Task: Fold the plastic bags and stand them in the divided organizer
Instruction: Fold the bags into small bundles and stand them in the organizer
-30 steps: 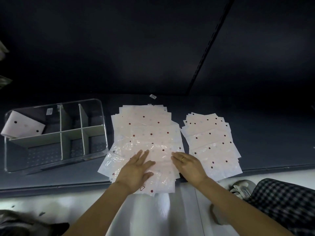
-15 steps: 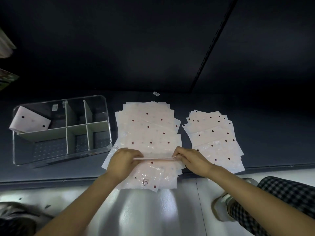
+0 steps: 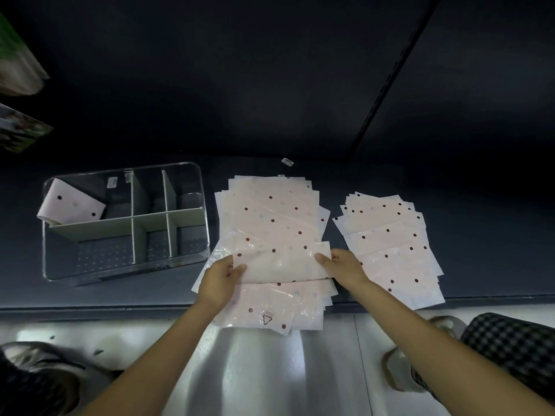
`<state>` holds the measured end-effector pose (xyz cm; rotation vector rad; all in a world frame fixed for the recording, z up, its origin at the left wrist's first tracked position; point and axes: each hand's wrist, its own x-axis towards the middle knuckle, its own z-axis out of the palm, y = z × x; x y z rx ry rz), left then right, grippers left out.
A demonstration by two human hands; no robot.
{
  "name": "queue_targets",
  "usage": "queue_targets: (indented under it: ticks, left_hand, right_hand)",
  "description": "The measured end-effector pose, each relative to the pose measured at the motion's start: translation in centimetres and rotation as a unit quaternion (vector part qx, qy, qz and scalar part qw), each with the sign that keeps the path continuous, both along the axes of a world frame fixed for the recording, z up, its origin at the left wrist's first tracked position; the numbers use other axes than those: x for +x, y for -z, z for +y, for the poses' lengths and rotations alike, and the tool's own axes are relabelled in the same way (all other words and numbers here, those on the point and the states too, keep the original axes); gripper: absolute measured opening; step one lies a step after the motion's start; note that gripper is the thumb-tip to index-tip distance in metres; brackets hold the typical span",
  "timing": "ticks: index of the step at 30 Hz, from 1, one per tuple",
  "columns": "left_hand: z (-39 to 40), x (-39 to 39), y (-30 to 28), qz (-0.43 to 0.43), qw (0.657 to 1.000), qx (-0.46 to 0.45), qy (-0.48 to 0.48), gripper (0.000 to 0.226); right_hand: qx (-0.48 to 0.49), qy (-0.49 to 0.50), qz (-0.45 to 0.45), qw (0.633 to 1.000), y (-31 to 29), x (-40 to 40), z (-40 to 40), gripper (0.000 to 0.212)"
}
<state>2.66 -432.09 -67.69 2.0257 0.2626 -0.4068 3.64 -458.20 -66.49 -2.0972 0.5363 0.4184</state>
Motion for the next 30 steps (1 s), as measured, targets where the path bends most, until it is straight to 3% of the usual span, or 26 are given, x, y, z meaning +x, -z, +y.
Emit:
queue_targets:
  ticks: [2, 4, 5, 7, 10, 14, 17, 19, 21, 23, 26, 30]
  left_hand:
    - [-0.5, 0.2, 0.1, -0.009, 0.999, 0.036, -0.012, 0.031]
    - [-1.5, 0.1, -0.6, -0.006, 0.998, 0.064, -0.029, 0.008]
    - [-2.0, -0.2, -1.0, -0.011, 0.995, 0.09, -0.047, 0.022]
    - [-3.0, -1.4, -1.4, -0.1, 0.981, 0.158, -0.05, 0.046]
    - [-4.6, -3.0, -1.2, -0.258, 0.937, 0.219, 0.084, 0.051]
    - [-5.6, -2.7, 0.9, -0.188, 0.874, 0.332, 0.301, 0.068]
    - [-5.2, -2.1, 2.2, -0.143, 0.837, 0.39, 0.357, 0.071]
    - [-4.8, -2.0, 2.7, -0.134, 0.82, 0.409, 0.377, 0.072]
    - [-4.9, -2.1, 2.9, -0.131, 0.817, 0.416, 0.377, 0.072]
    - [-5.1, -2.1, 2.9, -0.128, 0.815, 0.421, 0.376, 0.071]
    - [-5.1, -2.1, 2.9, -0.124, 0.798, 0.44, 0.394, 0.066]
    - [-3.8, -1.8, 3.1, -0.149, 0.791, 0.441, 0.398, 0.072]
  right_hand:
    - [-0.045, 0.023, 0.017, 0.999, 0.2, 0.0, 0.6, 0.043]
    - [-0.071, 0.034, 0.024, 0.997, 0.5, -0.3, 0.8, 0.045]
    - [-0.081, 0.037, 0.025, 0.996, 0.5, -0.4, 0.9, 0.046]
    - [-0.097, 0.034, 0.021, 0.994, 0.5, -0.5, 1.0, 0.047]
    - [-0.106, 0.025, 0.016, 0.994, 0.8, -0.5, 1.0, 0.049]
    - [-0.107, 0.025, 0.004, 0.994, 1.0, -0.6, 1.0, 0.049]
    - [-0.123, 0.032, -0.015, 0.992, 0.6, -1.1, 1.2, 0.034]
    - [-0.216, 0.034, -0.115, 0.969, 0.4, -2.1, 1.8, 0.014]
    - [-0.285, -0.04, -0.249, 0.925, 0.5, -2.9, 3.1, 0.028]
    - [-0.245, -0.185, -0.288, 0.907, 0.8, -3.0, 5.1, 0.039]
    - [-0.221, -0.355, -0.214, 0.883, 2.5, -2.8, 7.5, 0.051]
    - [-0.305, -0.377, -0.143, 0.863, 4.3, -2.9, 5.5, 0.067]
